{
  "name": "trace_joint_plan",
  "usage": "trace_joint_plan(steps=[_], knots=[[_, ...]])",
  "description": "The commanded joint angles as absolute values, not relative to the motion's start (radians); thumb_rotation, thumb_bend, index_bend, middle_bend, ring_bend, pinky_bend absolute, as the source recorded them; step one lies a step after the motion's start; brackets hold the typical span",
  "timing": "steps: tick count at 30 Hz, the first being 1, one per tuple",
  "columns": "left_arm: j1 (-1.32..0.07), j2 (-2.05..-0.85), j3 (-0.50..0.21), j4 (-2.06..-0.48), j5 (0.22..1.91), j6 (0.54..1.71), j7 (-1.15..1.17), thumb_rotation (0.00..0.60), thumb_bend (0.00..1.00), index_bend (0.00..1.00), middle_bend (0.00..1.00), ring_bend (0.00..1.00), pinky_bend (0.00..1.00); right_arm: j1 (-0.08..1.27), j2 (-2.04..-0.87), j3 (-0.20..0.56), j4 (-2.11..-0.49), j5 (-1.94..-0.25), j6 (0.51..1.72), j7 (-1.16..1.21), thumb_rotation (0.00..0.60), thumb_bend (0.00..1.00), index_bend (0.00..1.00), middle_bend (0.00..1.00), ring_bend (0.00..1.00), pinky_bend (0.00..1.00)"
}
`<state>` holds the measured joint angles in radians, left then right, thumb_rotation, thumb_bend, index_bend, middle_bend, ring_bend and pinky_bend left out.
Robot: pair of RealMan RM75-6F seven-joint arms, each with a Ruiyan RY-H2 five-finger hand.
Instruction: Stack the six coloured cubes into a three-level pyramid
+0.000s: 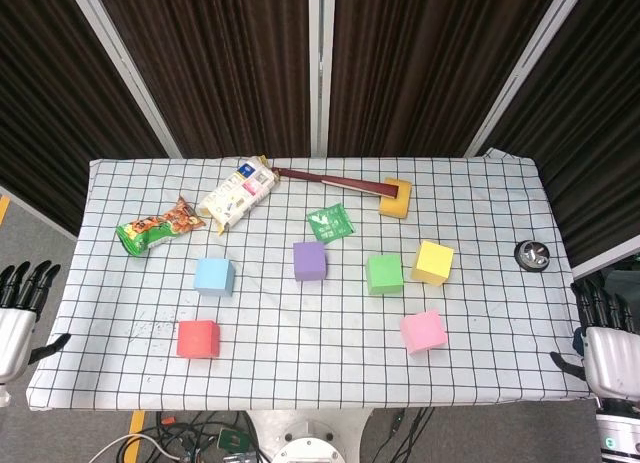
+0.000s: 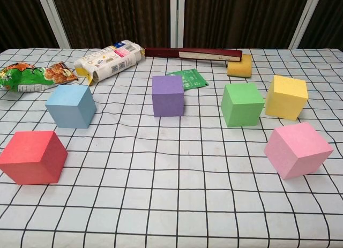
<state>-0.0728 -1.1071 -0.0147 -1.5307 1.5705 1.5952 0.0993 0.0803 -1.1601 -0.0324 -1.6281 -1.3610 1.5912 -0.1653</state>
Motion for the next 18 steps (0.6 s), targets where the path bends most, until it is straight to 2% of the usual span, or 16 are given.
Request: trace_joint_plan(steps=[1, 11, 18], knots=[[-0.07, -1.112, -0.014, -1.524, 1.561, 1.587, 0.09, 0.6, 0.0, 0.06, 0.06, 0.0, 0.07, 0.076, -1.161, -0.024, -1.635, -1.368, 1.586, -0.156, 0.6, 0.0, 0.0, 0.0, 0.0, 0.0], [-0.094, -1.102, -0.027, -1.542, 1.559, 1.545, 0.019, 0.6, 0.0, 0.06, 0.06, 0.0, 0.07, 0.07, -1.147, 0.012, -1.683, -1.386, 1.577, -0.162, 0.6, 0.0, 0.0, 0.0, 0.0, 0.0], [-0.181, -1.09, -0.056, -1.593, 1.548, 1.423, -0.093, 0.6, 0.0, 0.06, 0.06, 0.0, 0.07, 0.065, -1.135, 0.017, -1.699, -1.407, 1.56, -0.149, 0.6, 0.0, 0.0, 0.0, 0.0, 0.0]])
